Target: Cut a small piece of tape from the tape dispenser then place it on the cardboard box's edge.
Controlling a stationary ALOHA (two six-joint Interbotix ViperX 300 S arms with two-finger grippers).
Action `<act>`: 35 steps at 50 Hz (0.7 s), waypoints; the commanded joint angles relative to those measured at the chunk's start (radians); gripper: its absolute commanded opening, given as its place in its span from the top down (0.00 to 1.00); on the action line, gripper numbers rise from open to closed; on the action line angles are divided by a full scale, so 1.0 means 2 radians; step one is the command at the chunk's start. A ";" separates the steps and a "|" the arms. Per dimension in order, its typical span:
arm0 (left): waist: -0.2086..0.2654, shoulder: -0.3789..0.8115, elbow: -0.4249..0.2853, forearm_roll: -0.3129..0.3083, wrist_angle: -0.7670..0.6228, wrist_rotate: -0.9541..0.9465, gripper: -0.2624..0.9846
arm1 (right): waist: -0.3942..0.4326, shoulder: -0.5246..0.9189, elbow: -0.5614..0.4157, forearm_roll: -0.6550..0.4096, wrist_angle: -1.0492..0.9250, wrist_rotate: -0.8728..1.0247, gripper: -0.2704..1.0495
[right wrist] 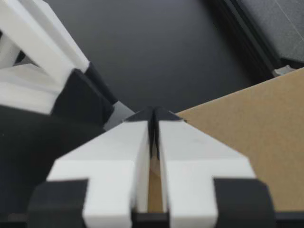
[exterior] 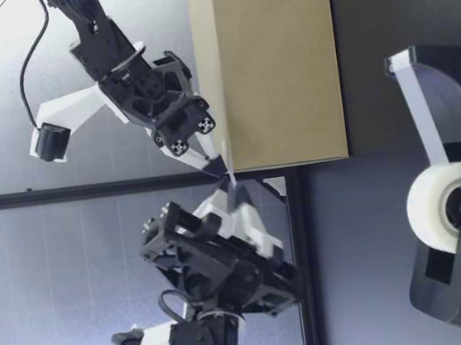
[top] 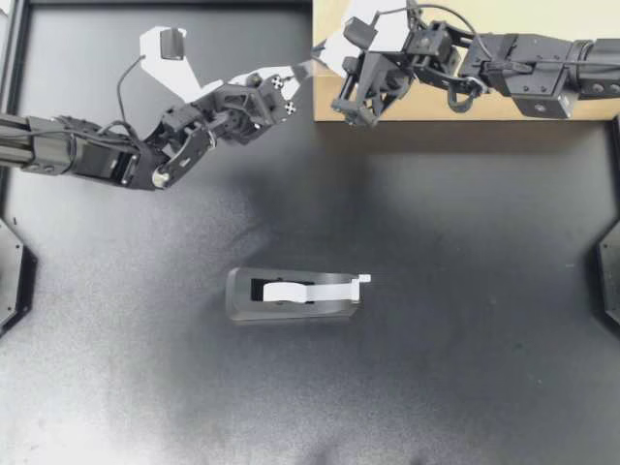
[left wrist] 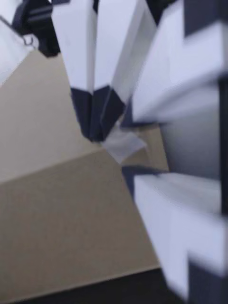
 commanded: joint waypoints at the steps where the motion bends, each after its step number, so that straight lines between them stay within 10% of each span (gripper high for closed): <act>1: 0.002 -0.015 -0.001 0.002 -0.002 0.001 0.37 | -0.004 -0.010 -0.015 0.001 -0.005 0.002 0.78; 17: -0.015 -0.047 0.038 0.005 -0.003 0.017 0.37 | 0.018 -0.064 -0.012 0.004 -0.003 0.007 0.78; 35: -0.102 -0.163 0.113 0.059 -0.002 0.228 0.38 | 0.122 -0.179 0.080 0.015 -0.012 0.031 0.78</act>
